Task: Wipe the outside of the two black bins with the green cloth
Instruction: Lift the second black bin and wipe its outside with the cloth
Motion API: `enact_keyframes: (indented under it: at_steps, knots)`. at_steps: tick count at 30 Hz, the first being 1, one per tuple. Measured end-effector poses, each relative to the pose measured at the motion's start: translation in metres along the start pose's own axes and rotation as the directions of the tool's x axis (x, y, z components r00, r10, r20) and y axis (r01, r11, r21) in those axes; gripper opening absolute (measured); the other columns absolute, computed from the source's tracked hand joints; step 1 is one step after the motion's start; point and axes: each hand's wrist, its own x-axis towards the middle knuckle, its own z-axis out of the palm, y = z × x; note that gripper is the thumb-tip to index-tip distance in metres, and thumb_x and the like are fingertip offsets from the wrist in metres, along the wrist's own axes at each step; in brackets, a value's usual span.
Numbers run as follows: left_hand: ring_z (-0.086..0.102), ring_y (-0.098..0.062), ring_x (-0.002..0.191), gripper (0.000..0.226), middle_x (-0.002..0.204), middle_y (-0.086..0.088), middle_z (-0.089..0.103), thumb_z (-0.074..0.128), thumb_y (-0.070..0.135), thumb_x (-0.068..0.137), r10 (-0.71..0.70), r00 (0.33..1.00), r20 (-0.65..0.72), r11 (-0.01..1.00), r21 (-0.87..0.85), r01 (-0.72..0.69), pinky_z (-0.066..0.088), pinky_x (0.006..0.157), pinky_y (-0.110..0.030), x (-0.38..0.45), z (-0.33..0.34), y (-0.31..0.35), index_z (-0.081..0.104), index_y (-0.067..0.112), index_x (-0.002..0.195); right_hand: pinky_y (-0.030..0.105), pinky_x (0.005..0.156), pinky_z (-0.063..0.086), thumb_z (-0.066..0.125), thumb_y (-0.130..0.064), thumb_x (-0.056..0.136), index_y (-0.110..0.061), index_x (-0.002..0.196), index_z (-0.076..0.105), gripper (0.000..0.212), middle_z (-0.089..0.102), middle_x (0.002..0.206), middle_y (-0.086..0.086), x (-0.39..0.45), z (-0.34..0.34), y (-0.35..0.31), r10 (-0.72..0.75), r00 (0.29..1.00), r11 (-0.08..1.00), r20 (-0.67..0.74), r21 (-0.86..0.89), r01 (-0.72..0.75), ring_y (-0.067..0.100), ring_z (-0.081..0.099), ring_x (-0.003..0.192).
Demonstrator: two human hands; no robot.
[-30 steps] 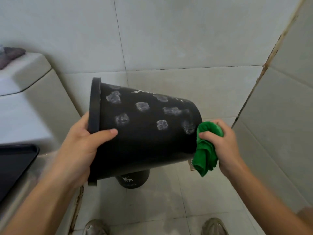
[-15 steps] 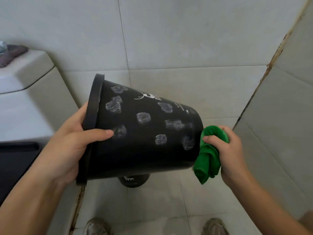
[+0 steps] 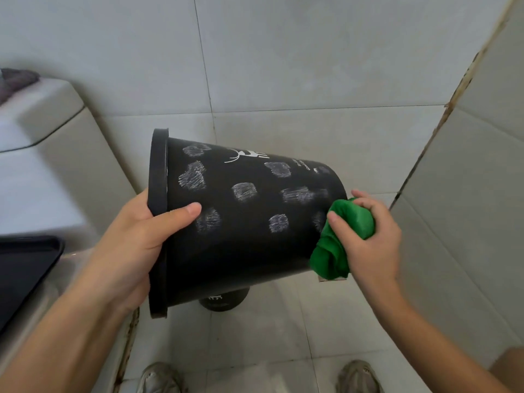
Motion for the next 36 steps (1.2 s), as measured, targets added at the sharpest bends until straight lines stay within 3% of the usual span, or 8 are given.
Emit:
enact_keyframes:
  at_steps: [4, 9, 14, 20, 25, 27, 32, 36]
  knots:
    - [0.073, -0.024, 0.088, 0.038, 0.097, -0.008, 0.076, 0.063, 0.004, 0.064, 0.058, 0.998, 0.016, 0.997, 0.052, -0.059, 0.060, 0.077, -0.033, -0.006, 0.006, -0.004, 0.071, 0.014, 0.100, 0.000, 0.096, 0.030, 0.067, -0.042, 0.082, -0.016, 0.099, 0.068, 0.031, 0.061, 0.129, -0.001, 0.000, 0.006, 0.005, -0.240, 0.970, 0.938, -0.048, -0.270, 0.219, 0.010, 0.057, 0.112]
    - [0.068, -0.033, 0.082, 0.043, 0.089, -0.013, 0.073, 0.053, -0.005, 0.056, 0.050, 0.999, -0.018, 0.997, 0.061, -0.049, 0.052, 0.077, -0.044, -0.008, 0.003, -0.009, 0.072, 0.016, 0.088, 0.024, 0.100, 0.044, 0.066, -0.034, 0.088, -0.004, 0.098, 0.071, 0.032, 0.062, 0.127, 0.013, -0.009, 0.008, 0.001, -0.564, 0.821, 0.762, 0.089, -0.327, 0.559, 0.025, 0.062, 0.110]
    - [0.061, -0.034, 0.076, 0.040, 0.082, -0.016, 0.066, 0.050, -0.005, 0.051, 0.055, 0.998, -0.044, 0.997, 0.056, -0.053, 0.047, 0.071, -0.040, -0.012, 0.004, -0.012, 0.066, 0.009, 0.085, 0.033, 0.095, 0.048, 0.061, -0.042, 0.087, -0.008, 0.102, 0.071, 0.038, 0.061, 0.128, 0.006, 0.018, 0.002, 0.000, -0.372, 0.928, 0.875, -0.031, -0.345, 0.339, 0.021, 0.060, 0.110]
    - [0.065, -0.038, 0.080, 0.043, 0.086, -0.017, 0.071, 0.051, -0.004, 0.050, 0.051, 0.998, -0.041, 0.996, 0.073, -0.048, 0.051, 0.072, -0.043, -0.011, 0.002, -0.015, 0.070, 0.012, 0.086, 0.018, 0.099, 0.041, 0.065, -0.036, 0.088, -0.006, 0.099, 0.073, 0.033, 0.065, 0.121, 0.011, -0.013, 0.015, 0.001, -0.576, 0.803, 0.733, 0.155, -0.338, 0.591, 0.024, 0.063, 0.107]
    - [0.064, -0.039, 0.083, 0.044, 0.089, -0.017, 0.070, 0.051, -0.004, 0.052, 0.060, 0.998, -0.031, 0.997, 0.052, -0.059, 0.053, 0.071, -0.043, -0.014, 0.003, -0.015, 0.070, 0.013, 0.087, 0.005, 0.096, 0.033, 0.062, -0.042, 0.086, -0.007, 0.100, 0.071, 0.038, 0.063, 0.121, 0.006, 0.025, 0.006, 0.000, -0.367, 0.927, 0.893, -0.078, -0.309, 0.327, 0.014, 0.058, 0.106]
    - [0.063, -0.040, 0.082, 0.041, 0.088, -0.019, 0.068, 0.051, -0.004, 0.052, 0.059, 0.998, -0.031, 0.997, 0.055, -0.057, 0.050, 0.073, -0.044, -0.014, 0.004, -0.015, 0.068, 0.010, 0.086, 0.009, 0.097, 0.036, 0.064, -0.039, 0.086, -0.007, 0.099, 0.071, 0.036, 0.064, 0.120, 0.006, 0.014, 0.008, -0.002, -0.392, 0.916, 0.883, -0.089, -0.316, 0.347, 0.015, 0.059, 0.106]
    - [0.066, -0.029, 0.074, 0.041, 0.080, -0.009, 0.070, 0.051, -0.004, 0.051, 0.053, 0.997, -0.050, 0.998, 0.036, -0.051, 0.055, 0.060, -0.035, -0.013, 0.007, -0.019, 0.072, 0.020, 0.077, 0.026, 0.099, 0.045, 0.067, -0.033, 0.088, -0.003, 0.099, 0.072, 0.033, 0.065, 0.118, 0.014, -0.007, 0.014, 0.003, -0.604, 0.785, 0.725, 0.137, -0.315, 0.613, 0.026, 0.063, 0.106]
    - [0.063, -0.038, 0.083, 0.041, 0.085, -0.014, 0.068, 0.052, -0.003, 0.052, 0.064, 0.998, -0.023, 0.997, 0.044, -0.063, 0.050, 0.073, -0.044, -0.015, 0.009, -0.020, 0.072, 0.021, 0.080, 0.014, 0.099, 0.038, 0.065, -0.035, 0.088, -0.004, 0.101, 0.071, 0.034, 0.063, 0.119, 0.011, 0.022, 0.004, 0.000, -0.462, 0.885, 0.854, -0.058, -0.298, 0.426, 0.017, 0.059, 0.107]
